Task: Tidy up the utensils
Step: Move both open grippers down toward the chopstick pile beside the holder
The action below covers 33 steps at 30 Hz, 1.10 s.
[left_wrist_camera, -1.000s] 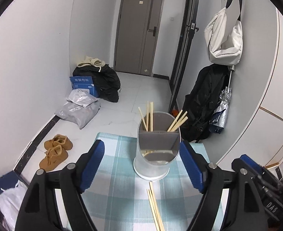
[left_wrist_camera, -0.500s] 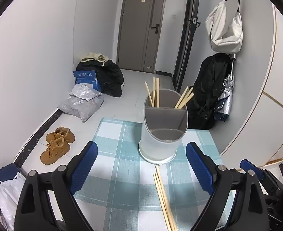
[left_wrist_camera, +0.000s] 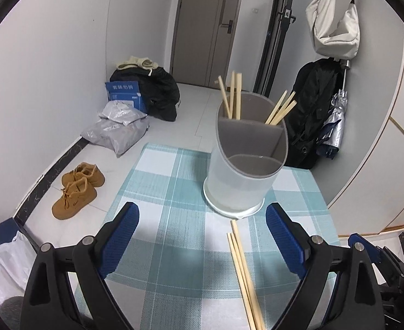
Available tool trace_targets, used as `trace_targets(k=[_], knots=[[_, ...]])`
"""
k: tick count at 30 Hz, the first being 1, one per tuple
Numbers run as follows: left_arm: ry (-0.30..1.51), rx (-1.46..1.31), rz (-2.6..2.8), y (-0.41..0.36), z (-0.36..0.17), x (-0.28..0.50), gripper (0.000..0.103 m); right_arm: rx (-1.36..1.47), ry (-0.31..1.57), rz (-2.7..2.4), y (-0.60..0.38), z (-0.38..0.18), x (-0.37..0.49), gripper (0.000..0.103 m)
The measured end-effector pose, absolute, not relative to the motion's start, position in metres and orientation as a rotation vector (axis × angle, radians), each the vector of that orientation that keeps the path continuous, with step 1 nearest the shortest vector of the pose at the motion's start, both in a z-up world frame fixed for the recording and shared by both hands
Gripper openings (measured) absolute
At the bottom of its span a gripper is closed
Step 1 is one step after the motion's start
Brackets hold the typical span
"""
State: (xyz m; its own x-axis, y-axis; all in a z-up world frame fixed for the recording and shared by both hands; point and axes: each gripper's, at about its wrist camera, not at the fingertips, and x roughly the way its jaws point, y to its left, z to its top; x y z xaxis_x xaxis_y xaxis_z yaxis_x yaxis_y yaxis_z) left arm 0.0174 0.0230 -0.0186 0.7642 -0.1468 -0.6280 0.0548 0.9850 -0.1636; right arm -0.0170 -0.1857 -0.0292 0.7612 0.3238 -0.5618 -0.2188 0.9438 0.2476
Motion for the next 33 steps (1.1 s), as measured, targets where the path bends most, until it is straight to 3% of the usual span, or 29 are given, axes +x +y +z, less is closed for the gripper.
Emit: trace_targets(k=[23, 29, 33], knots=[[0.801, -0.299, -0.065, 0.081, -0.038, 0.064, 0.091, 0.039, 1.009, 0.333, -0.135, -0.099, 0.067, 0.073], [0.811, -0.363, 0.001, 0.097, -0.043, 0.068, 0.091, 0.0, 1.047, 0.355, -0.114, -0.106, 0.08, 0.054], [0.807, -0.381, 0.007, 0.099, -0.042, 0.066, 0.091, -0.006, 1.072, 0.363, -0.109, -0.112, 0.083, 0.032]])
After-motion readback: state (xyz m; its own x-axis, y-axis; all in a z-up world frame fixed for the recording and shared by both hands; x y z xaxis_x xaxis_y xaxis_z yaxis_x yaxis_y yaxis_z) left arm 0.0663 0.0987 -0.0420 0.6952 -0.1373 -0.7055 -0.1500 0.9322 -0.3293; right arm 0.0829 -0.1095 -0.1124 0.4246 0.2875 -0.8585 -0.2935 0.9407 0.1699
